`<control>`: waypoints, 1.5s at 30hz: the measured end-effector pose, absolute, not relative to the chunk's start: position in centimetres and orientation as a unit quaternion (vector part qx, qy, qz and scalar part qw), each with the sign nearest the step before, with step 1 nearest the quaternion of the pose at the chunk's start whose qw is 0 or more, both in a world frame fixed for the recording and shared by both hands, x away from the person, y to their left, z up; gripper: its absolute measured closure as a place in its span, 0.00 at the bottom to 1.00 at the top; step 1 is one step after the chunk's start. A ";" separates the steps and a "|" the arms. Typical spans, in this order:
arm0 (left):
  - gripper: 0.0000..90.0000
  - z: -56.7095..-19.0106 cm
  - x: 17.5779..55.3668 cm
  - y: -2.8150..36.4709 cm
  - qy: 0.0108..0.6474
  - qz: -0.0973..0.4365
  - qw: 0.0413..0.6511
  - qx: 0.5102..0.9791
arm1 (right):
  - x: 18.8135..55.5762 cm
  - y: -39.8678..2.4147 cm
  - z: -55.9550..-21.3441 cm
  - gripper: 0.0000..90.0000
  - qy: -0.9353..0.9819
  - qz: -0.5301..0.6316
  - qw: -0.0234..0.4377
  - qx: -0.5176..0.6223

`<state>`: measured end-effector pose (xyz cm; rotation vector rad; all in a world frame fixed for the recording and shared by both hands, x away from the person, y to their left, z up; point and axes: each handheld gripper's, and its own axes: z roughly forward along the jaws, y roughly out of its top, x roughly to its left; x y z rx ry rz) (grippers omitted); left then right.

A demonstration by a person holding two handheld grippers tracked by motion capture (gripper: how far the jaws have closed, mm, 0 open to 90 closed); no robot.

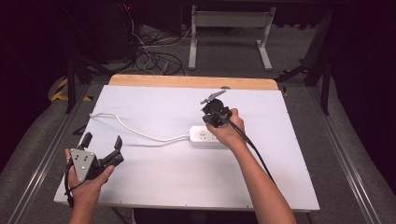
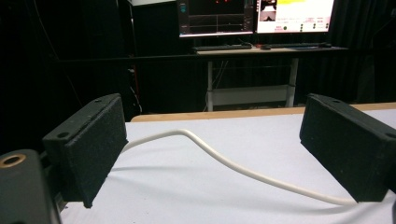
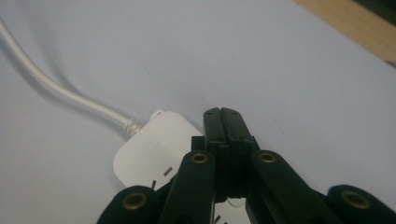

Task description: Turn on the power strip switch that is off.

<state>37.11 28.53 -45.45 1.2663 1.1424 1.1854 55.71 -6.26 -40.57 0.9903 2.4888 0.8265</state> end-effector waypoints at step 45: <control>0.09 -45.5 37.3 28.5 0.483 0.484 0.507 0.525 | 56.2 -5.5 -44.0 1.00 0.883 0.257 0.159 0.359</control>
